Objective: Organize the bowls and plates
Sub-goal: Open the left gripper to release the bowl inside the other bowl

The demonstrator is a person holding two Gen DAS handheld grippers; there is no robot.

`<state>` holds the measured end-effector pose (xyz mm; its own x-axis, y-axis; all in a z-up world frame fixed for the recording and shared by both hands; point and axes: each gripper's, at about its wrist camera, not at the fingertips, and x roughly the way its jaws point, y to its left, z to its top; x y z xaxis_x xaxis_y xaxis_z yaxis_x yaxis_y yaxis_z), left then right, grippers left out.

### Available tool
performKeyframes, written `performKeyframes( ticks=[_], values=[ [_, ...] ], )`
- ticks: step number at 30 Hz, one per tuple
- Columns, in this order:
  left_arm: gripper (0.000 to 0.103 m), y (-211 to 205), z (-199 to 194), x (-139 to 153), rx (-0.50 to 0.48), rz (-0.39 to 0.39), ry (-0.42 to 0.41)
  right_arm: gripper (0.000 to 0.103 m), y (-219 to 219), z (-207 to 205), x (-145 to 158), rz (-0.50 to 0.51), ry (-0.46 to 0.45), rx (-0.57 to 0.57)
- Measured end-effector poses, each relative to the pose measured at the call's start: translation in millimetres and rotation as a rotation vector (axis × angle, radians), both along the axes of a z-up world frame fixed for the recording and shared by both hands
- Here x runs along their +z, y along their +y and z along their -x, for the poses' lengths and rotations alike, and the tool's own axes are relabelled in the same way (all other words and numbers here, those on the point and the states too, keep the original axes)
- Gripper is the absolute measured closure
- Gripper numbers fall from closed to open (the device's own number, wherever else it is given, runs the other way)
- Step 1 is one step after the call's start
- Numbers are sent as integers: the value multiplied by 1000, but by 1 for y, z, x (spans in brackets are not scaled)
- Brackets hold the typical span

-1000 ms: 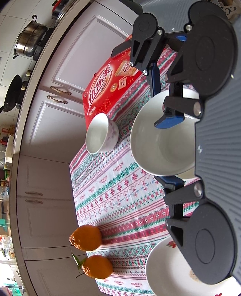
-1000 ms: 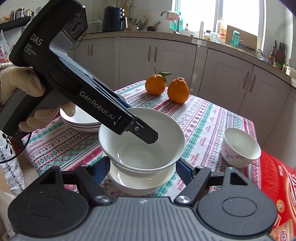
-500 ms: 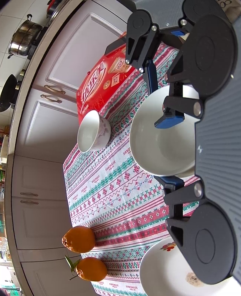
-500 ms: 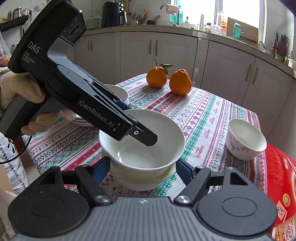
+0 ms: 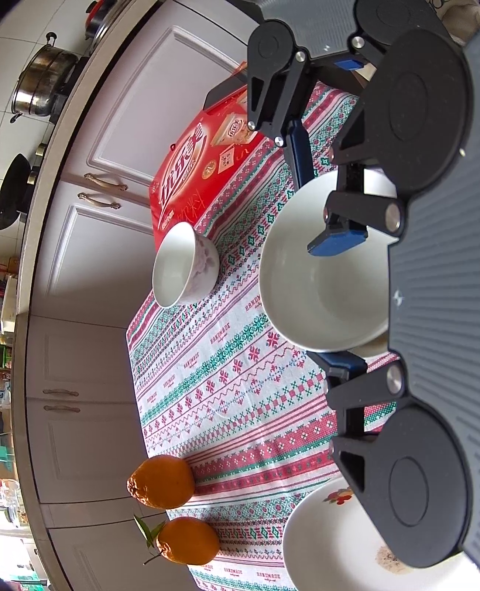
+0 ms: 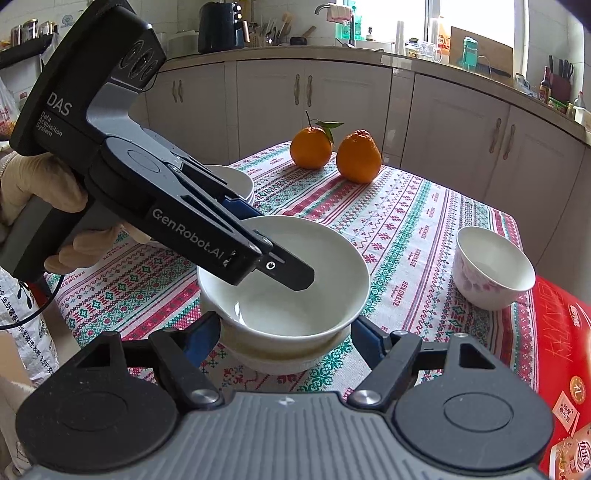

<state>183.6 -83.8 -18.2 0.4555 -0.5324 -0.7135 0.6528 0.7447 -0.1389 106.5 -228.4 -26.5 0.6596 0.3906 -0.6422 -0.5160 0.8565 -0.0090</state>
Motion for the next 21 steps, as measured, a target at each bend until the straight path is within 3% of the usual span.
performKeyframes(
  ticks=[3,6,9,12,17,21],
  values=[
    [47,-1,1,0,-6,-4,-5,21,0,0,-1,-1,4,1],
    [36,-1,2,0,0,-6,-12,21,0,0,-2,-6,7,1],
    [34,-1,3,0,-4,-6,-21,21,-1,1,-1,-17,-2,4],
    [33,1,3,3,-6,8,-26,16,-2,2,-1,-25,-1,6],
    [22,7,4,15,13,18,-61,7,-5,4,10,-54,-39,-6],
    [19,10,7,25,15,4,-107,5,-12,0,17,-62,-72,-53]
  ],
)
